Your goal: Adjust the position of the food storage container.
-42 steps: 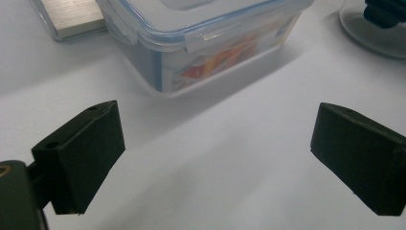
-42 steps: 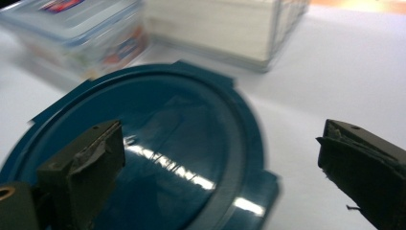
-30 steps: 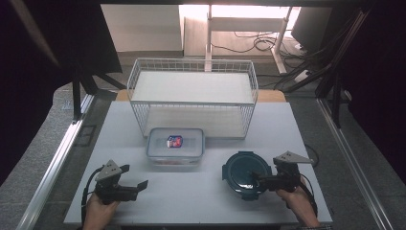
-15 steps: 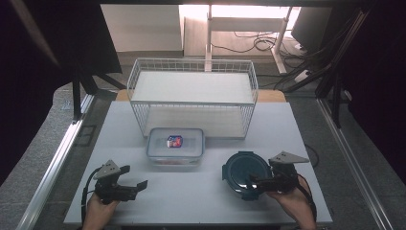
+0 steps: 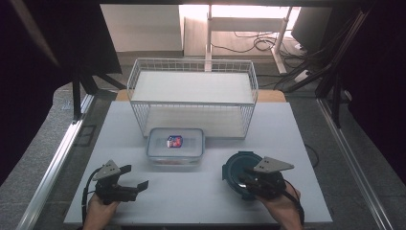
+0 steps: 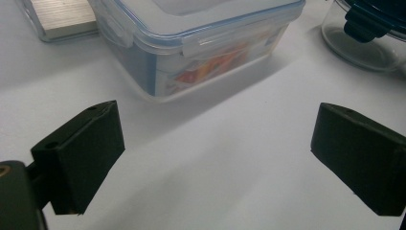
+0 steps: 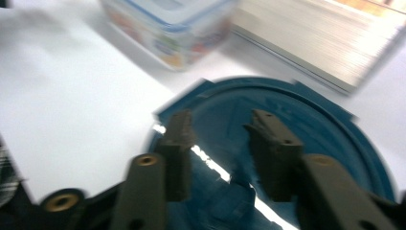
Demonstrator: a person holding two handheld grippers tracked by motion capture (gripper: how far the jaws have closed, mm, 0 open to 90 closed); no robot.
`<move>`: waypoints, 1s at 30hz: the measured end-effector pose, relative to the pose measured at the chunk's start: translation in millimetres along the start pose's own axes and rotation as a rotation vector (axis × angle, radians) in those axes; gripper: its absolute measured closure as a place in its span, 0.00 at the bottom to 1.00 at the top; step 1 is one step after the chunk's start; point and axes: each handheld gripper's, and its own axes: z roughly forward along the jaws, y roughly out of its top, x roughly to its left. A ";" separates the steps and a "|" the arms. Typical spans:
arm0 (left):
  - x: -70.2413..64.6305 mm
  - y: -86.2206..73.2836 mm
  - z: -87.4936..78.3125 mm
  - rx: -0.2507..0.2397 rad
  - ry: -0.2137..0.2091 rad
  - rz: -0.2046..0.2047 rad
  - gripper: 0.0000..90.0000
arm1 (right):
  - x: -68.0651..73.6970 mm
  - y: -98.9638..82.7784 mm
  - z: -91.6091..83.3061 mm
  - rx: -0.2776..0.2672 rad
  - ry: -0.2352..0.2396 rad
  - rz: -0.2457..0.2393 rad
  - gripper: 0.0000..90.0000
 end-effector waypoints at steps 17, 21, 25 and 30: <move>-3.7 0.0 2.5 0.005 -0.029 0.025 0.04 | 36.7 0.3 26.4 0.122 0.152 -0.083 0.99; -4.1 0.0 2.8 0.008 -0.030 0.028 0.04 | 34.1 -2.9 30.9 0.154 0.113 -0.076 0.99; -4.2 -0.3 3.4 0.012 -0.033 0.028 0.04 | 31.7 -3.4 31.4 0.158 0.130 -0.071 0.99; -4.6 -0.4 3.5 0.015 -0.036 0.032 0.04 | 32.6 -2.5 32.9 0.165 0.111 -0.083 1.00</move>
